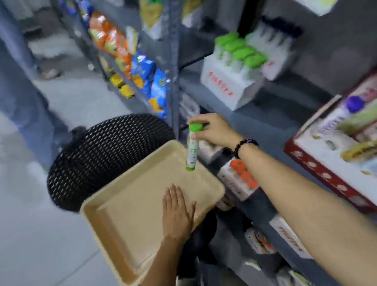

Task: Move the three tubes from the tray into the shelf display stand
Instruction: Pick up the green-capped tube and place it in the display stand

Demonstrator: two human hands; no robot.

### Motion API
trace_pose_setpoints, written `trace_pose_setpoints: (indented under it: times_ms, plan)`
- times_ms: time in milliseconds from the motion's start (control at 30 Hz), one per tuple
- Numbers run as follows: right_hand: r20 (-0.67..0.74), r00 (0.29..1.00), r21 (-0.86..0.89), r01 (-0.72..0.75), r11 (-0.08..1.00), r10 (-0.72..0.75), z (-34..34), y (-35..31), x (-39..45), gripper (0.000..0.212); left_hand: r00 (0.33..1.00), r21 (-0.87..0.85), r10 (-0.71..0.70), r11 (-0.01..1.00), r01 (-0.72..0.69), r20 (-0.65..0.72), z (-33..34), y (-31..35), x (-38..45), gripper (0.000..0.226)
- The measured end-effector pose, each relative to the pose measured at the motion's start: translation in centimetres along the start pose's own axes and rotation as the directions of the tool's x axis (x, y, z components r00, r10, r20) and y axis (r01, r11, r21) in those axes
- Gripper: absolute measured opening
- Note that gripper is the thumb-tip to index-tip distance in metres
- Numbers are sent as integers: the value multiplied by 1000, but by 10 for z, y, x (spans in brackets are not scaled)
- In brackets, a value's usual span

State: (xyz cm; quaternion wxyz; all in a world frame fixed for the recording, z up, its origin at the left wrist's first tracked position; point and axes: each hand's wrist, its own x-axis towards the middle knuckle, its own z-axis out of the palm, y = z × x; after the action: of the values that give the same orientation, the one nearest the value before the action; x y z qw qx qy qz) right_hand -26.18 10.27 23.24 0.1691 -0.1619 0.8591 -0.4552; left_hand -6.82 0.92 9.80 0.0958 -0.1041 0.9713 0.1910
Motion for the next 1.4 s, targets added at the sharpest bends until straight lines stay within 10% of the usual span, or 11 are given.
trace_pose_setpoints:
  times_ms: [300, 467, 667, 1400]
  plan:
    - [-420, 904, -281, -38, 959, -87, -189, -17, -139, 36, 840, -27, 502, 855, -518, -204, -42, 148, 74, 56]
    - [-515, 855, -285, -103, 953, -62, -238, -13, -186, 37, 780, 88, 621, 784, -615, -80, -41, 211, 100, 58]
    - [-538, 842, -274, -217, 937, 38, -260, -13, -201, 46, 787, 203, 604, 761, -616, 122, -30, 221, 111, 70]
    - [-480, 855, -463, -437, 771, 196, -261, -20, -187, 36, 802, 254, 580, 761, -597, 144, -28, 221, 110, 69]
